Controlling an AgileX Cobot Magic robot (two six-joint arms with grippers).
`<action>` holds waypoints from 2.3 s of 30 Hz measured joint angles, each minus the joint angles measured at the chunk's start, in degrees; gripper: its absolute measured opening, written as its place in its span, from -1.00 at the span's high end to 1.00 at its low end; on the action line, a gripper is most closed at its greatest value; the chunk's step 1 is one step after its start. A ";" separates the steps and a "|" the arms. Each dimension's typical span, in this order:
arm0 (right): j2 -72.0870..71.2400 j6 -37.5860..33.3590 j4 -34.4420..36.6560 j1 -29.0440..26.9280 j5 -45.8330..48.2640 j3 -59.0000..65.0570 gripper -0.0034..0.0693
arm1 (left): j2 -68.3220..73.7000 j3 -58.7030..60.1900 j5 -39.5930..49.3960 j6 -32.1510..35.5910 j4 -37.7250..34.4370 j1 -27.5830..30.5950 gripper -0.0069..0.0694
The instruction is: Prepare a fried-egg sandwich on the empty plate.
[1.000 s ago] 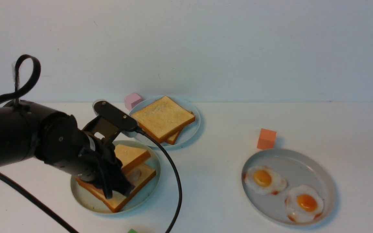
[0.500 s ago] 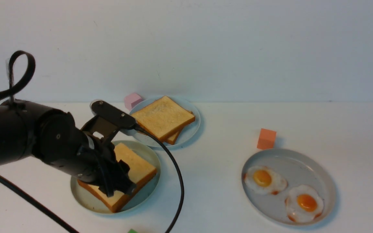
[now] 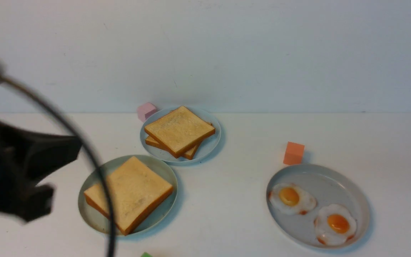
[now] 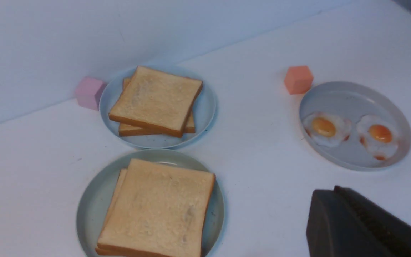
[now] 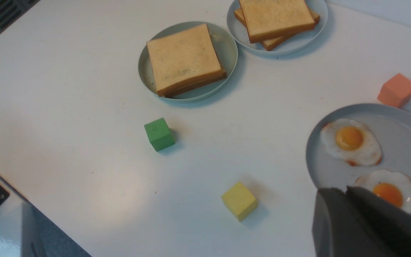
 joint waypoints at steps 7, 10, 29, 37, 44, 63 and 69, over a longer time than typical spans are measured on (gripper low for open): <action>0.00 0.00 0.11 0.00 0.00 0.00 0.69 | -22.76 16.44 -3.78 0.00 -3.45 0.00 0.85; 0.00 0.00 0.11 0.00 0.00 0.00 0.68 | -30.30 22.88 -6.64 0.00 -5.99 0.00 0.85; -0.35 0.00 2.34 -9.51 0.12 0.00 0.63 | -37.47 34.90 -5.62 -0.45 -8.19 0.00 0.85; -10.33 -10.09 9.89 -30.79 -7.53 11.21 0.92 | -37.47 34.94 -4.96 -0.45 -8.63 0.00 0.85; -30.41 -18.89 12.13 -42.29 -27.65 44.69 0.94 | -37.47 34.94 -4.91 -0.45 -8.63 0.00 0.85; -41.08 -19.33 13.03 -44.31 -37.92 62.70 0.93 | -37.53 34.94 -4.74 -0.46 -8.81 0.00 0.83; -41.08 -19.41 13.03 -44.31 -37.92 62.70 0.92 | -37.53 34.94 -4.74 -0.51 -8.81 0.00 0.82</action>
